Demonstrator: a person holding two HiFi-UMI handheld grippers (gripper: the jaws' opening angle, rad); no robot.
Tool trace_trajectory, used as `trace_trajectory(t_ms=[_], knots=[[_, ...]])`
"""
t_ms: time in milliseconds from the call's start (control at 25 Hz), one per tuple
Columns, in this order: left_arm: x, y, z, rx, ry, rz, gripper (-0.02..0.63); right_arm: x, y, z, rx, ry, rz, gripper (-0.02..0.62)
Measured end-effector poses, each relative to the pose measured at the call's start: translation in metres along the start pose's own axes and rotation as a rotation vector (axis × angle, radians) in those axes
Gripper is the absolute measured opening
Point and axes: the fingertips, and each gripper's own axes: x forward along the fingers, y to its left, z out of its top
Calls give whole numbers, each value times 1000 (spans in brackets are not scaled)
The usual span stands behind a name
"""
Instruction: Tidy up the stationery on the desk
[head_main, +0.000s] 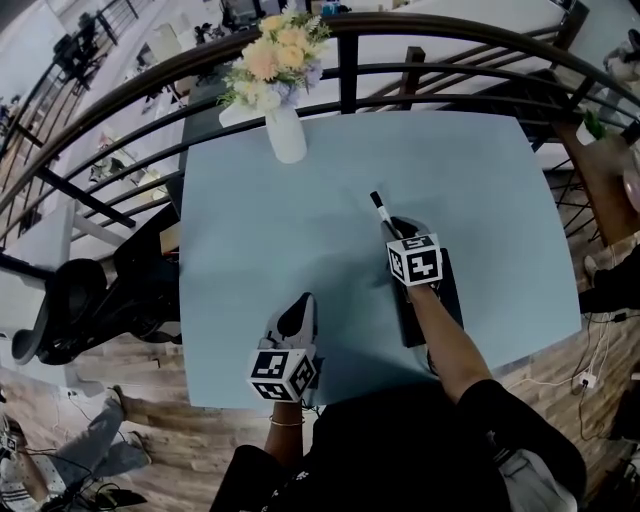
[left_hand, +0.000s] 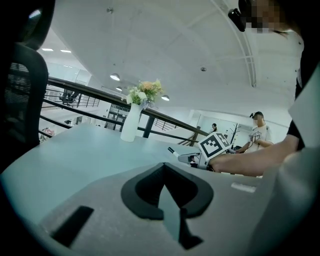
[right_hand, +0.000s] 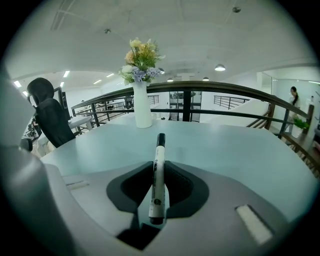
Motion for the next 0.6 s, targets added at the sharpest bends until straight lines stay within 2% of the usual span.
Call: trace_trajectory(t_ms=[600], knots=[[10,-40,-12,33,17,-23,-8,-50,-38,-25,52,-24,-15,84]])
